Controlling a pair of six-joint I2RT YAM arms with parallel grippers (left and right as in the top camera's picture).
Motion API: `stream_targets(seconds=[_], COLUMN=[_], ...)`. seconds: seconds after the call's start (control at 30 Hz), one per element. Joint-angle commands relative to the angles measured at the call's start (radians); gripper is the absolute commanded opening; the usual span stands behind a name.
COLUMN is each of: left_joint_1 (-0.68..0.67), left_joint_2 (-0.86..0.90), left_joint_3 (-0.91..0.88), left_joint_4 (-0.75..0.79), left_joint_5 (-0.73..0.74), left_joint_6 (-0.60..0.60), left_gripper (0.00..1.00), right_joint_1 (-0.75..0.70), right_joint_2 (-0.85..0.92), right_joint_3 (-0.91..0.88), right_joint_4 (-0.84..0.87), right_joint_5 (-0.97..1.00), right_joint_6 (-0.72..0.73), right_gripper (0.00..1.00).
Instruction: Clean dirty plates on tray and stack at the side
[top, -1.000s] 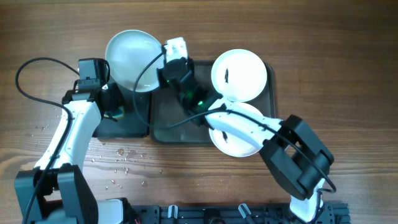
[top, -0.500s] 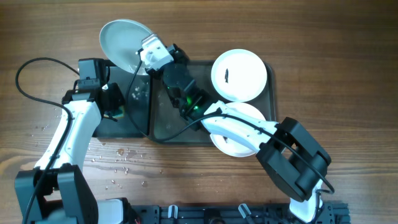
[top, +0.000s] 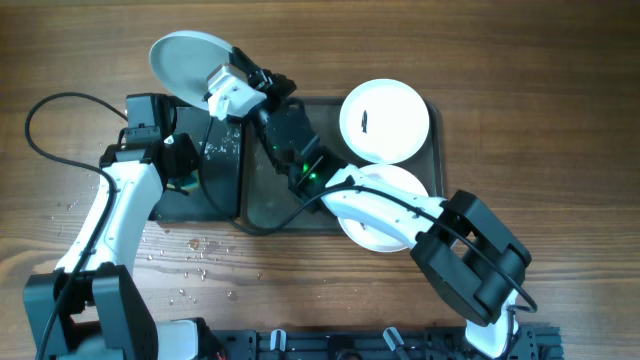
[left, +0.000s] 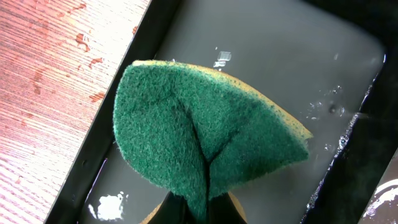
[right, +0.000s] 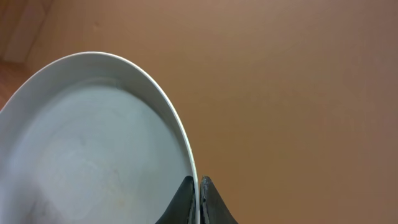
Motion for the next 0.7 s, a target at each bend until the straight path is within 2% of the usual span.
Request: stream_targets(seconds=[0.0,0.17,0.4,0.5,0.57,0.67], left_joint_1=[0.003,0.003,0.003,0.003,0.003,0.003], left_joint_2=[-0.002,-0.002,-0.002,-0.002,-0.002,-0.002], left_joint_3=[-0.005,-0.005,-0.005,-0.005,-0.005,-0.005], left_joint_4=[0.002,0.002,0.005,0.005,0.005,0.005], left_joint_5=[0.002,0.002,0.003,0.006,0.007,0.007], left_joint_6=[-0.009,-0.009,-0.009,-0.009,-0.009,-0.009], left_gripper=[0.04,0.04,0.04,0.04,0.04,0.04], right_joint_1=[0.002,-0.023,-0.077,-0.127,-0.190,-0.270], right_joint_2=[0.012,0.011,-0.011,-0.060,-0.117,-0.169], right_joint_3=[0.015,0.015,0.015,0.015,0.015,0.015], right_joint_4=[0.024,-0.005,-0.259,-0.392,-0.528,-0.684], right_joint_5=[-0.027,-0.001,-0.010,-0.118,-0.299,-0.449], right_joint_6=[0.033,0.322,0.620,0.782,0.913,1.016], right_gripper=[0.04,0.04,0.04,0.04,0.04,0.04])
